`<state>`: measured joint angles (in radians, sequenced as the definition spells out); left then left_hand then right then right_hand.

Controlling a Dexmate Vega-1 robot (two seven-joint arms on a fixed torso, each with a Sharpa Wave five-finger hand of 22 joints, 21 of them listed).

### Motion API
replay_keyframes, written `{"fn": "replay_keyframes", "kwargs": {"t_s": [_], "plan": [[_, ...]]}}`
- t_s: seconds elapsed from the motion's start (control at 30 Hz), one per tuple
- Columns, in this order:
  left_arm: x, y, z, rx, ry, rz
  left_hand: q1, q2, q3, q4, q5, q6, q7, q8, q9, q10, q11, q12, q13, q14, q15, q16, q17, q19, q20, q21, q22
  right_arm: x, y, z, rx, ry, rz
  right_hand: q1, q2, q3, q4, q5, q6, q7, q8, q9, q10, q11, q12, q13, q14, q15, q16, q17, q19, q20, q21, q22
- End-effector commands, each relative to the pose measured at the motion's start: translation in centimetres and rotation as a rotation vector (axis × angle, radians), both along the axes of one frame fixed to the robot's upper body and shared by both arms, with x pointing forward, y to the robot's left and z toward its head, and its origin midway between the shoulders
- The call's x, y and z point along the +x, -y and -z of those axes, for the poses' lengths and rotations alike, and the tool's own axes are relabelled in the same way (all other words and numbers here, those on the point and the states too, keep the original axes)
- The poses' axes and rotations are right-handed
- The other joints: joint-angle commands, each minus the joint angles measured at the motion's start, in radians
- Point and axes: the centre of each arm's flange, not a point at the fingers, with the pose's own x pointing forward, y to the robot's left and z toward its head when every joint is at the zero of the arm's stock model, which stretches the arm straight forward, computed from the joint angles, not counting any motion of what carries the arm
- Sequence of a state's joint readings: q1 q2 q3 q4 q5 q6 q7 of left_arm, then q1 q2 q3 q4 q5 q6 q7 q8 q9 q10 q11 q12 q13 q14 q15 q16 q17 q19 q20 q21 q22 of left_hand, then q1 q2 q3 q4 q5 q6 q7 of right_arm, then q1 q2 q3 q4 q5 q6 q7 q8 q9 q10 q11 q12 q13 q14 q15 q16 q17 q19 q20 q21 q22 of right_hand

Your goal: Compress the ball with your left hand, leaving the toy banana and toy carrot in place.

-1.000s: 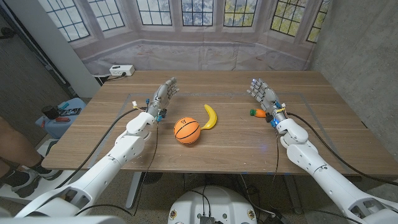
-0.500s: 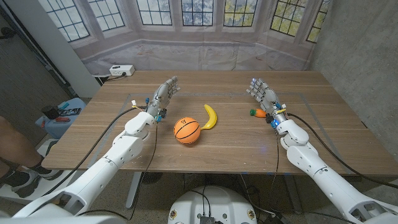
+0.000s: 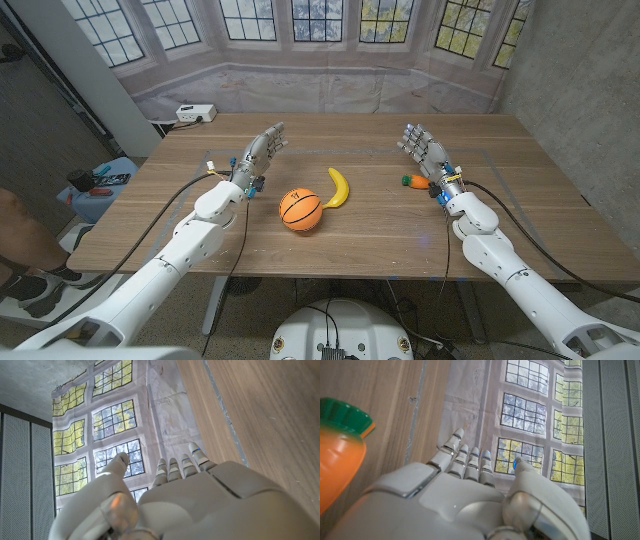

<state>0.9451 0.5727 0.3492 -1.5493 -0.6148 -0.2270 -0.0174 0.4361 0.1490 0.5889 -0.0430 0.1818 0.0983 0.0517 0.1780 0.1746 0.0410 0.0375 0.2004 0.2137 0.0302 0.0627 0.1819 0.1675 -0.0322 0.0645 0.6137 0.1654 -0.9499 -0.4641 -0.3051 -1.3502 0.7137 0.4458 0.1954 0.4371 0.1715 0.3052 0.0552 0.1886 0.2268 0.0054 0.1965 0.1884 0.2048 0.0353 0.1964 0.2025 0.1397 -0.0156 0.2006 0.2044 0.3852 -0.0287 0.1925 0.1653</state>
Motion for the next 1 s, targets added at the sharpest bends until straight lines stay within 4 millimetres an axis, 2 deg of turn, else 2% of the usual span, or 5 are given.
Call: {"fn": "replay_keyframes", "kwargs": {"t_s": [0.03, 0.6, 1.0], "plan": [[-1.4, -0.2, 0.0, 0.048, 0.002, 0.000, 0.016, -0.002, 0.004, -0.017, 0.009, 0.002, 0.001, 0.006, 0.004, 0.003, 0.003, 0.004, -0.002, -0.001, 0.009, 0.001, 0.002, 0.002, 0.006, -0.005, 0.005, -0.2, 0.3, -0.4, -0.010, 0.019, 0.004, 0.004, -0.004, 0.006, -0.003, 0.001, 0.000, 0.004, 0.000, 0.004, -0.002, 0.002, 0.002, 0.001, 0.004, 0.000, 0.003, 0.003, 0.004, -0.001, 0.001, 0.006], [-3.0, -0.9, 0.0, 0.124, -0.005, 0.022, 0.036, -0.005, 0.009, -0.049, 0.017, 0.002, 0.004, 0.006, 0.004, 0.000, 0.008, 0.004, -0.007, -0.001, 0.012, 0.001, 0.002, 0.004, 0.008, -0.016, 0.005, -0.4, 0.2, -0.5, -0.017, 0.034, 0.010, 0.005, -0.003, 0.009, -0.008, 0.000, -0.001, 0.005, 0.000, 0.004, -0.006, 0.003, 0.002, 0.001, 0.003, 0.000, 0.005, 0.004, 0.004, -0.001, 0.001, 0.006], [-5.0, -1.8, -0.1, 0.179, 0.004, 0.004, 0.046, -0.011, 0.009, -0.067, 0.020, -0.001, 0.002, 0.005, 0.004, -0.002, 0.005, 0.004, -0.010, -0.004, 0.011, 0.000, 0.002, 0.005, 0.007, -0.024, 0.005, -0.9, 0.7, -0.8, -0.024, 0.043, 0.025, 0.005, -0.004, 0.010, -0.013, -0.001, -0.001, 0.005, 0.000, 0.004, -0.006, 0.003, 0.002, 0.001, 0.003, -0.001, 0.006, 0.005, 0.005, 0.000, 0.002, 0.006]]}}
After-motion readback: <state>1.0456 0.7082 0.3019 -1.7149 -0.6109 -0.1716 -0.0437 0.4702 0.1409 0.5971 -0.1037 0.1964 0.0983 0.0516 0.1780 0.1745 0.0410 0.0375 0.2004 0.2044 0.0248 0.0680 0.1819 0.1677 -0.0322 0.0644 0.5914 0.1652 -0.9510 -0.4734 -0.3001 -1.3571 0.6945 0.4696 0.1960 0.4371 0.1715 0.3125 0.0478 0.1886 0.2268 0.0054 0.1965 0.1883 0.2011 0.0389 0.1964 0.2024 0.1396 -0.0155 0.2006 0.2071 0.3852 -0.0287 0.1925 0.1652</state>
